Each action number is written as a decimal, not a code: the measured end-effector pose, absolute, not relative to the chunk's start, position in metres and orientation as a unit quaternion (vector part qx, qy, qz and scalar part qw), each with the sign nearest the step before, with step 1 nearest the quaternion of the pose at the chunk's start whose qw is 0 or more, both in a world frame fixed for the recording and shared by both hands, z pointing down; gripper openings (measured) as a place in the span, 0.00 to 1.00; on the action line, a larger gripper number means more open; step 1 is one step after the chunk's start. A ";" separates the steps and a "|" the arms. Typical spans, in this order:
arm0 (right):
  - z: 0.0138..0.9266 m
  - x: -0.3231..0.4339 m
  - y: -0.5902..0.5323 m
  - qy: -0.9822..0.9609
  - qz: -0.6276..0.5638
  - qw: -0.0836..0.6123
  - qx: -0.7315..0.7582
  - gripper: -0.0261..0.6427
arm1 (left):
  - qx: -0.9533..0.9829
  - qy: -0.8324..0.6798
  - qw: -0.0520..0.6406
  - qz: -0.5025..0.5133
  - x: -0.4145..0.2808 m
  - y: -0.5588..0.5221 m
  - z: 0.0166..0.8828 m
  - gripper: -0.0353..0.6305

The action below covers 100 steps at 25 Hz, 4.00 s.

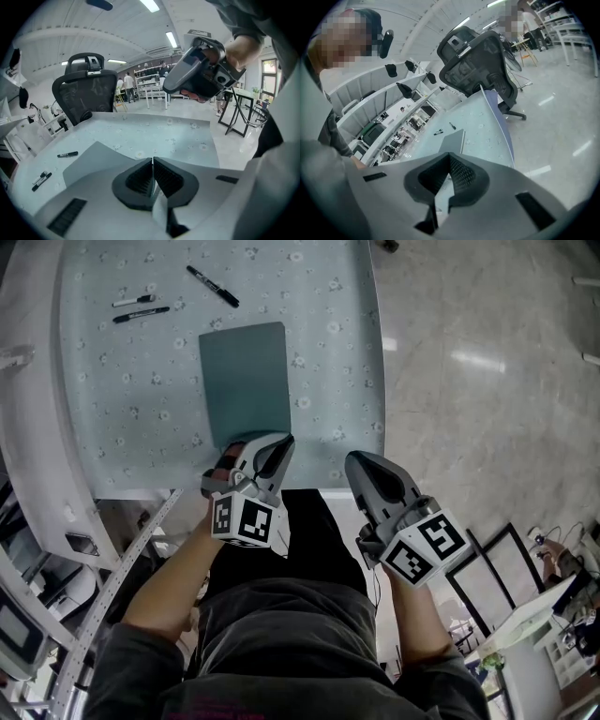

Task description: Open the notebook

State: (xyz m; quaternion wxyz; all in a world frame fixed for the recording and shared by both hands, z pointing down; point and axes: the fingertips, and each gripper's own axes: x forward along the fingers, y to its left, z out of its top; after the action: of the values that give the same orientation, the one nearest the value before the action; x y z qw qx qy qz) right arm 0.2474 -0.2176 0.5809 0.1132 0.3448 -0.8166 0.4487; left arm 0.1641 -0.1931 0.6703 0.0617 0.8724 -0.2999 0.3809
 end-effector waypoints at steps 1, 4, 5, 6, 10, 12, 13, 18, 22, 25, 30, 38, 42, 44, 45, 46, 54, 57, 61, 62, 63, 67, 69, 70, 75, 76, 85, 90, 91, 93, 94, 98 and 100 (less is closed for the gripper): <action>0.580 0.246 -0.218 -0.817 0.449 0.113 0.344 0.04 | 0.873 -0.304 0.065 0.375 0.163 -0.194 0.666 0.07; 0.579 0.243 -0.219 -0.819 0.448 0.112 0.339 0.04 | 0.873 -0.320 0.073 0.361 0.157 -0.195 0.651 0.06; 0.578 0.241 -0.220 -0.820 0.448 0.111 0.337 0.04 | 0.872 -0.326 0.074 0.358 0.155 -0.195 0.646 0.06; 0.577 0.238 -0.220 -0.822 0.448 0.111 0.335 0.04 | 0.871 -0.333 0.073 0.355 0.152 -0.195 0.641 0.06; 0.569 0.225 -0.222 -0.830 0.441 0.110 0.324 0.04 | 0.864 -0.361 0.076 0.342 0.135 -0.194 0.622 0.06; 0.564 0.217 -0.223 -0.834 0.437 0.110 0.317 0.04 | 0.861 -0.380 0.079 0.328 0.126 -0.194 0.609 0.06; 0.562 0.212 -0.224 -0.837 0.434 0.111 0.314 0.04 | 0.859 -0.390 0.079 0.321 0.120 -0.194 0.602 0.06; 0.549 0.183 -0.220 -0.847 0.427 0.113 0.297 0.04 | 0.848 -0.434 0.076 0.293 0.085 -0.191 0.575 0.06; 0.540 0.155 -0.215 -0.854 0.418 0.121 0.286 0.04 | 0.840 -0.460 0.067 0.278 0.051 -0.189 0.560 0.06; 0.534 0.135 -0.212 -0.858 0.411 0.127 0.281 0.04 | 0.835 -0.477 0.063 0.267 0.026 -0.187 0.553 0.06; 0.524 0.099 -0.202 -0.861 0.405 0.134 0.276 0.04 | 0.826 -0.496 0.074 0.258 -0.017 -0.179 0.551 0.06; 0.519 0.046 -0.190 -0.865 0.404 0.156 0.254 0.04 | 0.799 -0.531 0.120 0.256 -0.077 -0.163 0.573 0.06; 0.519 0.026 -0.192 -0.869 0.398 0.167 0.241 0.04 | 0.783 -0.548 0.141 0.260 -0.100 -0.160 0.590 0.06; 0.521 0.018 -0.193 -0.870 0.396 0.174 0.235 0.04 | 0.775 -0.555 0.158 0.258 -0.108 -0.158 0.602 0.06; 0.523 0.014 -0.193 -0.871 0.396 0.178 0.232 0.04 | 0.771 -0.560 0.167 0.255 -0.112 -0.158 0.608 0.06; 0.524 0.010 -0.193 -0.871 0.395 0.182 0.228 0.04 | 0.767 -0.563 0.173 0.255 -0.115 -0.158 0.613 0.06; 0.540 -0.006 -0.193 -0.867 0.395 0.211 0.219 0.04 | 0.750 -0.566 0.209 0.272 -0.141 -0.155 0.656 0.06; 0.547 -0.005 -0.195 -0.863 0.398 0.221 0.220 0.04 | 0.743 -0.567 0.219 0.279 -0.145 -0.154 0.669 0.06; 0.554 -0.006 -0.198 -0.860 0.400 0.227 0.222 0.04 | 0.739 -0.567 0.224 0.287 -0.148 -0.154 0.678 0.07; 0.555 -0.007 -0.198 -0.860 0.400 0.228 0.221 0.04 | 0.737 -0.568 0.225 0.289 -0.148 -0.154 0.680 0.07; 0.557 -0.008 -0.198 -0.859 0.401 0.228 0.221 0.04 | 0.736 -0.569 0.226 0.291 -0.149 -0.153 0.682 0.08; 0.561 -0.012 -0.199 -0.858 0.404 0.230 0.218 0.04 | 0.725 -0.575 0.232 0.301 -0.155 -0.150 0.687 0.09; 0.561 -0.015 -0.199 -0.858 0.404 0.230 0.217 0.04 | 0.721 -0.578 0.236 0.300 -0.160 -0.147 0.687 0.09; 0.561 -0.016 -0.199 -0.858 0.404 0.230 0.217 0.04 | 0.720 -0.580 0.237 0.299 -0.162 -0.145 0.686 0.09; 0.551 -0.023 -0.200 -0.862 0.398 0.223 0.220 0.04 | 0.722 -0.583 0.229 0.294 -0.172 -0.143 0.671 0.09; 0.548 -0.024 -0.201 -0.863 0.396 0.221 0.221 0.04 | 0.723 -0.585 0.226 0.291 -0.173 -0.144 0.666 0.09; 0.510 -0.036 -0.204 -0.877 0.371 0.198 0.231 0.04 | 0.742 -0.598 0.174 0.250 -0.181 -0.163 0.589 0.09; 0.491 -0.036 -0.205 -0.886 0.354 0.185 0.235 0.04 | 0.751 -0.605 0.152 0.216 -0.179 -0.167 0.548 0.09; 0.486 -0.036 -0.205 -0.888 0.351 0.182 0.236 0.04 | 0.753 -0.606 0.148 0.211 -0.179 -0.167 0.539 0.09; 0.477 -0.037 -0.205 -0.891 0.343 0.176 0.238 0.04 | 0.756 -0.607 0.138 0.202 -0.178 -0.168 0.522 0.09; 0.472 -0.038 -0.205 -0.893 0.339 0.173 0.238 0.04 | 0.757 -0.608 0.134 0.198 -0.178 -0.168 0.514 0.09; 0.452 -0.040 -0.207 -0.901 0.321 0.159 0.244 0.04 | 0.762 -0.612 0.115 0.180 -0.179 -0.169 0.484 0.09; 0.442 -0.039 -0.209 -0.905 0.313 0.152 0.245 0.04 | 0.764 -0.612 0.105 0.173 -0.178 -0.171 0.469 0.09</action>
State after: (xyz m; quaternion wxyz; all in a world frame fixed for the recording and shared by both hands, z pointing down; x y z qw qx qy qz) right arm -0.0391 -0.2086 0.4416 0.1523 0.2453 -0.9049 0.3129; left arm -0.1779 -0.1705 0.4686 0.1052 0.7645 -0.6120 0.1732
